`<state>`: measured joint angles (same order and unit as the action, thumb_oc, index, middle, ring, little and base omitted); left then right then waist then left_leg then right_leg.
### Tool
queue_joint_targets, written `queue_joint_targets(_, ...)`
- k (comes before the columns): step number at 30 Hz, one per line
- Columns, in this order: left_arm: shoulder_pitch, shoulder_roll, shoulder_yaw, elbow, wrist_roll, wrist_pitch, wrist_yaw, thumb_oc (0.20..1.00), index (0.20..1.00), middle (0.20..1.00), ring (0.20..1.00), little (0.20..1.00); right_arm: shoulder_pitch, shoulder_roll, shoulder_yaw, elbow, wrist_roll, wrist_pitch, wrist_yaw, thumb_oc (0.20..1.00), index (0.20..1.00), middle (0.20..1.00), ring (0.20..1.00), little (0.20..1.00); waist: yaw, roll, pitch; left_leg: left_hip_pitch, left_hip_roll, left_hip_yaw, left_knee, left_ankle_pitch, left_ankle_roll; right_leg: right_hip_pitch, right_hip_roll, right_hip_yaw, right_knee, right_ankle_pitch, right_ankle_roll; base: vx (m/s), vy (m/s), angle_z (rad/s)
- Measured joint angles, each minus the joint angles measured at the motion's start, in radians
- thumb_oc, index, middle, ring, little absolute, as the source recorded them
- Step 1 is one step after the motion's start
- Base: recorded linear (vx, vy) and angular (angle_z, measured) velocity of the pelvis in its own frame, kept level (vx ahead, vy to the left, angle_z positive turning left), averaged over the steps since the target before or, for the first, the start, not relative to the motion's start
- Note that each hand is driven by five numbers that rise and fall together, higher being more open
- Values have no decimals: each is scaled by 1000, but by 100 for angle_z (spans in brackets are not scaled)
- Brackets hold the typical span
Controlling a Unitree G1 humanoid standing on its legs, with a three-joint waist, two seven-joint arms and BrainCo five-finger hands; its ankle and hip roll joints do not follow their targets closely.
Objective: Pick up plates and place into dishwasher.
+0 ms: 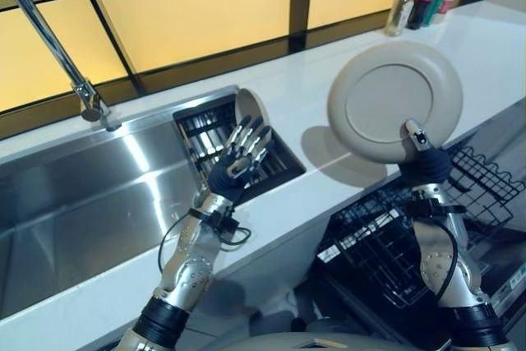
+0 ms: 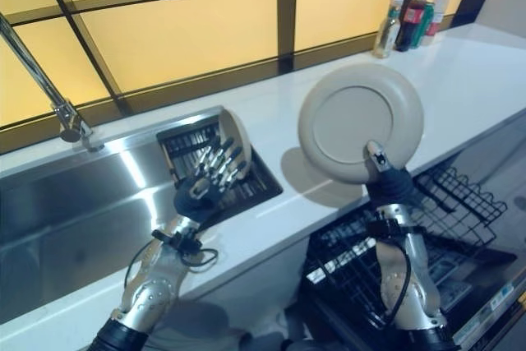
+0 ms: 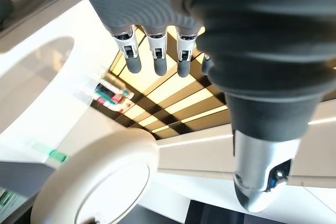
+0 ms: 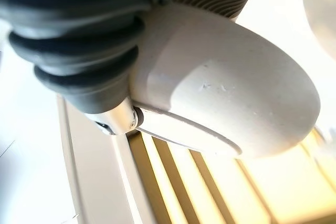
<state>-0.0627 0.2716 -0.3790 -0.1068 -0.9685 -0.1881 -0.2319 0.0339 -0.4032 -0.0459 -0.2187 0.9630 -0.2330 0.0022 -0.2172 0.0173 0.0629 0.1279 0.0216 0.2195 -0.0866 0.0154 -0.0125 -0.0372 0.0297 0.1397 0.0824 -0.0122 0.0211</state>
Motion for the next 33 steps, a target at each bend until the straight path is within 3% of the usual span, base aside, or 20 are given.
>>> queue_joint_targets(5, -18, -2, -65, 0, -35, 28, -8, 1000, 1000, 1000, 1000, 1000, 1, 0, -37, 39, -6, -4, -36, 200, 200, 200, 200, 200, -22, -4, 3, 1, -5, 29, 0, -5, 7, -7, -4, 21, 0, 7, 10, -54, -16, -14)
queue_joint_targets(10, -60, -6, -168, -21, -37, 74, -41, 1000, 1000, 1000, 1000, 1000, 1, -1, -36, 147, -147, -6, -108, 200, 200, 200, 200, 200, -53, -16, 11, 0, -9, 49, 0, -6, 11, -19, -7, 38, 0, 10, 16, -33, -28, -10)
queue_joint_targets(16, -89, -5, -253, -31, -36, 95, -76, 1000, 1000, 1000, 1000, 1000, 1, 0, -33, 164, -149, -3, -120, 200, 200, 200, 200, 200, -101, -9, 29, 1, -14, 74, 0, -12, 19, -28, -8, 51, 10, 15, 24, -12, 1, -12)
queue_joint_targets(25, -99, -6, -271, -30, -49, 95, -71, 1000, 1000, 1000, 1000, 1000, 8, 0, -32, 164, -155, 20, -119, 200, 200, 200, 200, 200, -123, -8, 68, 17, -32, 106, 0, -19, 33, -37, -15, 89, 26, 21, 37, -18, 17, -12)
queue_joint_targets(27, -97, -5, -271, -29, -49, 95, -70, 1000, 1000, 1000, 1000, 1000, 7, 0, -21, 166, -157, 23, -115, 200, 200, 200, 200, 200, -109, -17, 79, 19, -35, 129, 4, -21, 37, -52, -37, 42, 29, 27, 51, -57, -20, -31)
queue_joint_targets(31, -97, -4, -269, -30, -49, 92, -49, 1000, 1000, 1000, 1000, 1000, -5, 0, 11, 195, -157, 30, -92, 200, 200, 200, 200, 200, -48, -28, 99, 17, -17, 233, 57, -55, 39, -91, -115, -140, 51, 43, 98, -77, -66, -73)
queue_joint_targets(33, -92, -5, -270, -23, -49, 96, -42, 1000, 1000, 1000, 1000, 1000, -2, 0, 25, 204, -162, 30, -101, 200, 200, 200, 200, 200, -44, -51, 120, 1, -1, 240, 89, -75, 35, -126, -140, -140, 170, 21, 106, 16, -106, -19)
